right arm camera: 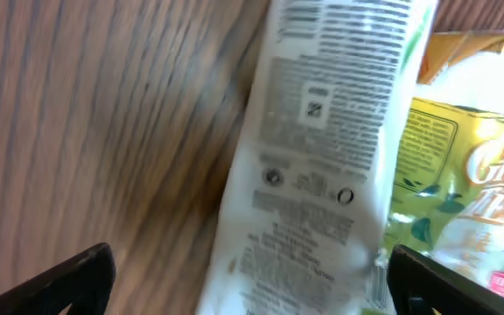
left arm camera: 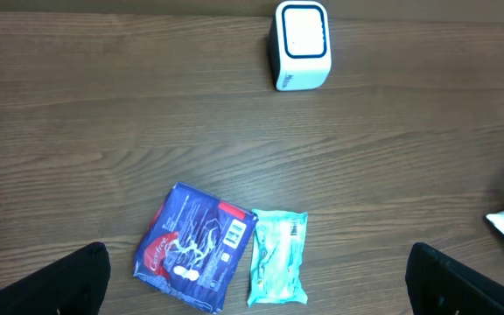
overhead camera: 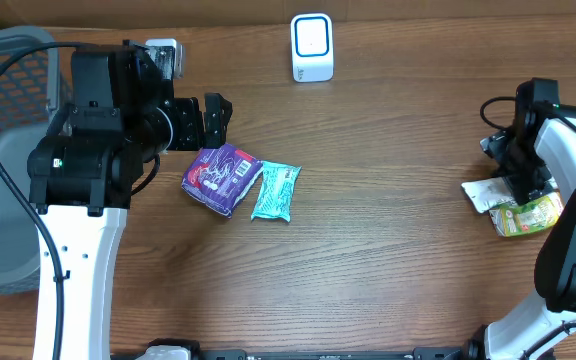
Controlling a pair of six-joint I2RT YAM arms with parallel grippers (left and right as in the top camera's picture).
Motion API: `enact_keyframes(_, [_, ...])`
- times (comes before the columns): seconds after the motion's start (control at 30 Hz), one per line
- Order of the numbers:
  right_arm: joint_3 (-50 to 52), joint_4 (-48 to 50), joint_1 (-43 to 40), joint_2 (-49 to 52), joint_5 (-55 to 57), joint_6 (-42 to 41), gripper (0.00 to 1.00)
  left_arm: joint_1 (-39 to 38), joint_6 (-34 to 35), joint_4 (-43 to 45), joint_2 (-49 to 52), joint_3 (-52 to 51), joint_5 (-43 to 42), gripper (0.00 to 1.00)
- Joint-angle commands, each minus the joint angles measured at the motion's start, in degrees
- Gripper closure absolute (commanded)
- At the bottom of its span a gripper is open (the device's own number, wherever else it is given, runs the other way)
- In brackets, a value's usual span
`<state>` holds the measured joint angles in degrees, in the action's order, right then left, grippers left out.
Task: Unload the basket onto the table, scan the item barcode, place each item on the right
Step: 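Carry the tube to the right edge and release it, then move the right gripper to the teal packet and grasp it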
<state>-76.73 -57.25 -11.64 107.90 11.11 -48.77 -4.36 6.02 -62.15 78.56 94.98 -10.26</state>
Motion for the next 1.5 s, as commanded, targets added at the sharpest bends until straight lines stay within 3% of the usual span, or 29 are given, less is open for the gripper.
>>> enact_keyframes(0.0, [-5.79, -3.13, 0.37, -1.4, -0.39, 7.08, 0.0, 0.22, 0.81, 0.2, 0.17, 0.74, 0.37, 0.01])
enact_keyframes(0.07, [-9.33, -6.64, 1.07, -1.4, -1.62, 7.28, 0.0, 0.22, 0.81, 0.2, 0.17, 0.74, 0.37, 0.0])
enact_keyframes(0.2, [-15.74, -10.14, 3.54, -1.4, -12.11, 15.76, 0.0, 0.22, 0.81, 0.2, 0.17, 0.74, 0.37, 0.01])
enact_keyframes(0.33, [-16.94, -7.93, 8.13, -1.38, -27.04, 20.35, 0.0, 0.22, 0.81, 0.2, 0.17, 0.74, 0.37, 0.0])
enact_keyframes(0.47, [-15.04, -3.34, 15.72, -1.38, -32.87, 20.35, 0.0, 0.22, 0.81, 0.2, 0.17, 0.74, 0.37, 0.01])
enact_keyframes(0.6, [-11.74, 0.76, 24.3, -1.36, -33.29, 20.22, 0.0, 0.22, 0.81, 0.2, 0.17, 0.74, 0.35, 0.0])
enact_keyframes(0.83, [-2.58, 12.28, 38.38, -1.36, -32.44, 11.63, 0.21, 0.22, 0.81, 0.2, 0.17, 0.74, 0.37, 0.0])
enact_keyframes(1.0, [3.93, 21.94, 46.73, -1.33, -30.88, 4.35, 0.23, 0.22, 0.81, 0.2, 0.17, 0.74, 0.37, 0.01])
enact_keyframes(1.3, [8.7, 29.18, 53.94, -1.14, -19.71, -5.35, 0.39, 0.22, 0.81, 0.2, 0.17, 0.74, 0.37, 0.0])
enact_keyframes(1.47, [9.66, 33.18, 56.35, -1.14, -16.59, -6.01, 0.48, 0.22, 0.81, 0.2, 0.17, 0.74, 0.37, 0.0])
